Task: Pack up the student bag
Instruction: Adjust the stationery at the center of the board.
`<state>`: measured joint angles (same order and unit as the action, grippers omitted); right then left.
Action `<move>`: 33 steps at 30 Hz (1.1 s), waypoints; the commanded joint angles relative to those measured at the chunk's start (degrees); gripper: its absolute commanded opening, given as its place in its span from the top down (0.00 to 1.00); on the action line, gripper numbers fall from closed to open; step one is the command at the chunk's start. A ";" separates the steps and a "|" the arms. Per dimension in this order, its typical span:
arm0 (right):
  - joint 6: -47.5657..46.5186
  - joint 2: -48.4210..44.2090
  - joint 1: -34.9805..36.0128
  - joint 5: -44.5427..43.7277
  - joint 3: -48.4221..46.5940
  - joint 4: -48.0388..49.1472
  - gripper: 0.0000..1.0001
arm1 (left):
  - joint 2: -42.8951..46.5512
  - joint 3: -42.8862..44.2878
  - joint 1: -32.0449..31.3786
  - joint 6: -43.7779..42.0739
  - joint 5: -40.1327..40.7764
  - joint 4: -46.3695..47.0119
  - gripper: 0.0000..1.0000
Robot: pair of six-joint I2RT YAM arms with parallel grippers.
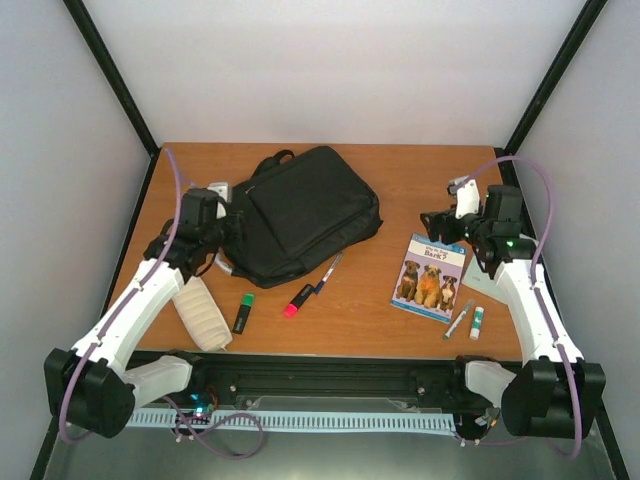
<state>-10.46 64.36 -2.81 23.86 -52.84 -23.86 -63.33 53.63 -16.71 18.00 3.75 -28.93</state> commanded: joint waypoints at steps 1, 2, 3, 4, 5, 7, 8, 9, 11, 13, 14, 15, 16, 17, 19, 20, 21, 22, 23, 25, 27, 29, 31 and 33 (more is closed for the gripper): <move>-2.96 0.50 1.23 4.19 2.33 1.03 0.15 | -2.60 3.21 -4.04 -0.33 -7.55 0.88 0.50; -3.37 0.65 1.36 4.80 2.78 1.12 0.16 | -3.54 4.01 -5.45 -0.30 -8.24 0.87 0.50; -3.77 0.78 1.49 5.35 3.22 1.24 0.17 | -4.68 4.81 -7.06 -0.27 -8.64 -0.04 0.51; -4.05 0.89 1.62 5.84 3.72 1.38 0.18 | -6.09 5.71 -8.82 -0.37 -9.21 -0.35 0.51; -4.33 0.99 1.69 6.28 4.13 1.45 0.19 | -7.60 6.66 -10.80 -0.48 -9.60 -0.61 0.51; -4.96 1.23 1.86 7.13 4.87 1.54 0.20 | -11.17 8.84 -14.98 -0.78 -9.87 -1.22 0.51; -5.25 1.37 1.92 7.59 5.21 1.58 0.21 | -13.50 10.15 -17.35 -0.96 -9.80 -1.45 0.51; -5.45 1.55 1.97 7.94 5.48 1.69 0.21 | -15.84 11.47 -19.52 -1.15 -9.72 -1.69 0.51; -5.98 2.03 2.05 8.48 5.68 1.81 0.22 | -20.69 14.27 -23.54 -1.63 -8.94 -2.52 0.52; -6.38 2.58 2.11 8.88 5.76 1.80 0.23 | -26.00 17.70 -26.95 -2.16 -8.36 -3.88 0.54; -6.59 2.88 2.16 9.04 5.75 1.76 0.24 | -28.81 19.62 -28.32 -2.35 -7.96 -5.01 0.56; -6.74 3.12 2.16 9.18 5.77 1.79 0.24 | -31.47 21.50 -29.54 -2.59 -7.49 -6.07 0.58; -6.92 3.32 2.22 9.33 5.79 1.81 0.24 | -33.91 23.11 -30.54 -2.96 -6.74 -7.01 0.60; -7.05 3.47 2.21 9.39 5.78 1.81 0.25 | -36.22 24.64 -31.39 -3.25 -5.85 -7.91 0.62; -7.37 3.82 2.24 9.67 5.86 1.89 0.25 | -40.18 27.21 -32.55 -3.61 -4.99 -9.09 0.63; -7.52 4.00 2.26 9.65 5.88 1.92 0.25 | -41.84 28.00 -32.75 -3.71 -4.85 -9.35 0.63; -7.64 4.20 2.28 9.76 5.83 1.96 0.25 | -43.41 28.78 -33.03 -3.83 -4.69 -9.59 0.64; -7.75 4.50 2.29 9.76 5.78 1.89 0.26 | -45.20 29.57 -33.11 -4.02 -4.69 -10.00 0.64; -7.84 4.62 2.30 9.84 5.71 1.88 0.26 | -46.29 30.51 -33.24 -4.22 -5.01 -10.45 0.64; -7.96 4.93 2.33 10.01 5.62 1.86 0.26 | -48.73 31.98 -33.35 -4.35 -4.90 -11.31 0.64; -8.01 5.26 2.34 10.12 5.56 1.83 0.26 | -50.69 32.73 -33.47 -4.47 -4.09 -11.72 0.64; -8.04 5.46 2.38 10.30 5.55 1.87 0.26 | -52.17 33.36 -33.64 -4.06 -2.26 -12.00 0.63; -8.08 5.51 2.37 10.52 5.63 1.88 0.26 | -52.96 33.37 -33.65 -3.70 0.07 -12.05 0.55; -8.12 5.58 2.37 10.60 5.64 1.88 0.26 | -53.25 33.09 -33.64 -3.15 2.06 -11.93 0.52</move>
<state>-17.63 69.65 -0.97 33.23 -47.51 -23.33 -115.81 84.29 -49.74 14.72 1.04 -39.13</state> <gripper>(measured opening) 0.739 0.462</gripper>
